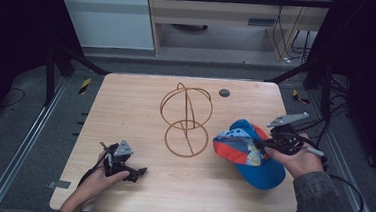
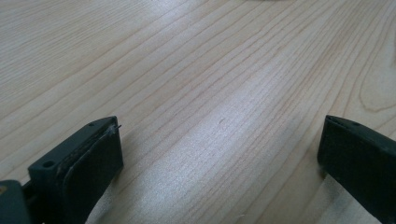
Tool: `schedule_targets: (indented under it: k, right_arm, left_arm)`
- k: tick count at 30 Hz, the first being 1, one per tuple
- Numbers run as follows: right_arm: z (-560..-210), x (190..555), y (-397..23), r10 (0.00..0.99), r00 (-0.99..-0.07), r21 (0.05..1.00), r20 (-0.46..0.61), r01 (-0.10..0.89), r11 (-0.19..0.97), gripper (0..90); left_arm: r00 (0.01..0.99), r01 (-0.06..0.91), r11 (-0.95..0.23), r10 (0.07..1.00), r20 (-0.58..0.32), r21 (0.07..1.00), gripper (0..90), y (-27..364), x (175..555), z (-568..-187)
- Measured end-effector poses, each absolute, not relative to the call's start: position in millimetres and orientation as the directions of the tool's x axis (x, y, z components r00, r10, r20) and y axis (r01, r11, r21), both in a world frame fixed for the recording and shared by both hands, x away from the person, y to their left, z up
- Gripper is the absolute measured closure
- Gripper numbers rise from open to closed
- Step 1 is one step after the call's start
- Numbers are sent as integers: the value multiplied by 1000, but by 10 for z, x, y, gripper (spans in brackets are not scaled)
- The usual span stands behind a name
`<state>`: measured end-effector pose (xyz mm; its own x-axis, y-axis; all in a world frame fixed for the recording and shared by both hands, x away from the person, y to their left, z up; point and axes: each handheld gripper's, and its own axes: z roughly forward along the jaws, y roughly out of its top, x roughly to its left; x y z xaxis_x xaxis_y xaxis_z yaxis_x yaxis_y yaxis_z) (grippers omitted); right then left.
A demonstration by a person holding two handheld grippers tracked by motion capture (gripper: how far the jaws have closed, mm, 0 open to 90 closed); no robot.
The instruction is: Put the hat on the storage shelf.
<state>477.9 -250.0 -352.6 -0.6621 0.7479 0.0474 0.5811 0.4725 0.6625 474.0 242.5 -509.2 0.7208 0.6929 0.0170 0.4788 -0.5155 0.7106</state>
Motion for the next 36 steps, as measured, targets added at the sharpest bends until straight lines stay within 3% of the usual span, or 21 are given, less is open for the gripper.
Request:
schedule_targets:
  k: [25,36]
  right_arm:
    - [-2887,4761,-2646,781,-624,767,-16,493,410,898]
    - [-2437,4695,-2680,786,-616,817,-52,427,388,898]
  left_arm:
    - [719,480,-513,695,16,712,0,2423,4739,-5093]
    - [720,476,-516,693,21,712,0,2424,4742,-5092]
